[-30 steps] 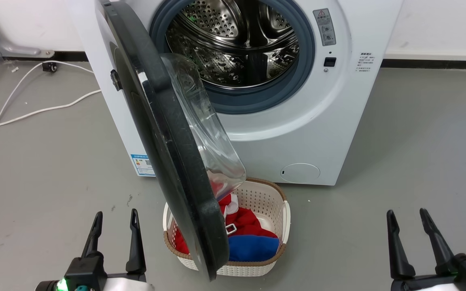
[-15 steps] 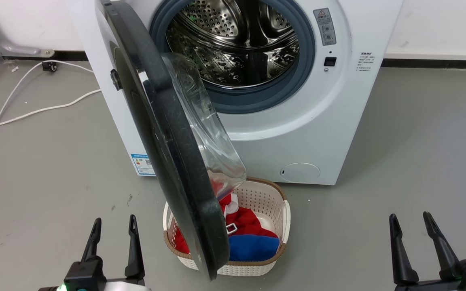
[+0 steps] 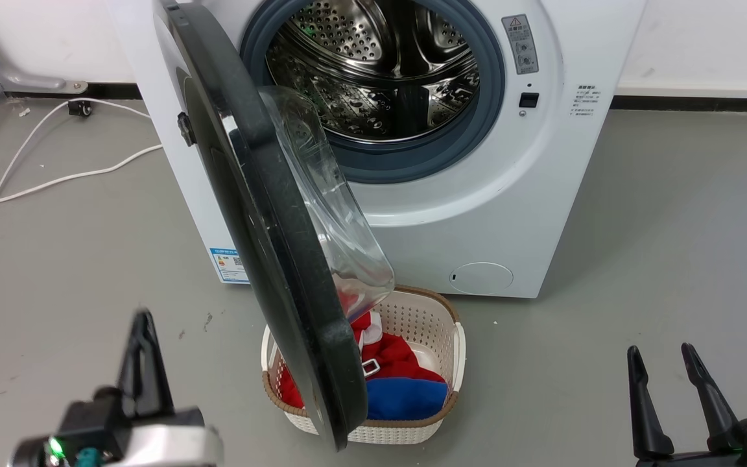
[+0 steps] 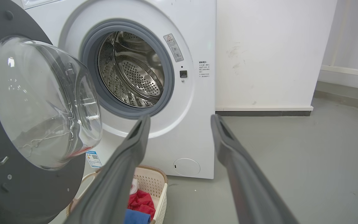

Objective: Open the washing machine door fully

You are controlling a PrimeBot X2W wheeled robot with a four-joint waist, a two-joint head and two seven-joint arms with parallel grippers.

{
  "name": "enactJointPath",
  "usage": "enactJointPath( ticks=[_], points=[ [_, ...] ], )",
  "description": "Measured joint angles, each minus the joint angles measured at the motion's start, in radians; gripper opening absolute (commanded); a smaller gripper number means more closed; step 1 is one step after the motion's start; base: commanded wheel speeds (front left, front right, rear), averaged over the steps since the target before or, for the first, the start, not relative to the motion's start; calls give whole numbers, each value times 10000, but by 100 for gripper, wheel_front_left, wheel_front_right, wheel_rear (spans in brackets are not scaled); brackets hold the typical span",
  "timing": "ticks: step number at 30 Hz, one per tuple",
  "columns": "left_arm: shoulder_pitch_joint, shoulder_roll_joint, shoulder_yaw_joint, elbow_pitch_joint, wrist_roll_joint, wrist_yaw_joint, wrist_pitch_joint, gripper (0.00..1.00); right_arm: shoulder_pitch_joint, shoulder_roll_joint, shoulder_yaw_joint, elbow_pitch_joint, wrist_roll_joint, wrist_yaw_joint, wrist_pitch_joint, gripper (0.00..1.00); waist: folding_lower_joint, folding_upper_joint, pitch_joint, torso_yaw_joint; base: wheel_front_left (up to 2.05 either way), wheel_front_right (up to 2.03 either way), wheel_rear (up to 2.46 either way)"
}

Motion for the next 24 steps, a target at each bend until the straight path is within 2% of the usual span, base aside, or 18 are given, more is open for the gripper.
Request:
enactJointPath(
  ticks=[6, 11, 17, 24],
  points=[
    [-544, 8, 111, -1693, 541, 38, -2, 0, -1, 2, 17, 23, -50, 0, 0, 100, 0, 0, -27, 8, 0, 0, 0],
    [-869, 65, -247, -3072, 968, -73, -2, 0, -5, 2, 33, 33, -58, 0, 0, 100, 1, 0, -45, -44, 0, 0, 0],
    [-1221, 63, -1319, -4199, 1310, -376, -2, 0, -12, 2, 111, 81, -63, 0, 0, 100, 1, 0, -72, -116, 0, 0, 0],
    [-1510, 73, -3028, -4800, 1593, -989, -6, 0, -12, 2, 121, 96, -63, 0, 0, 100, 0, 0, -139, -104, 0, 0, 0]
  ],
)
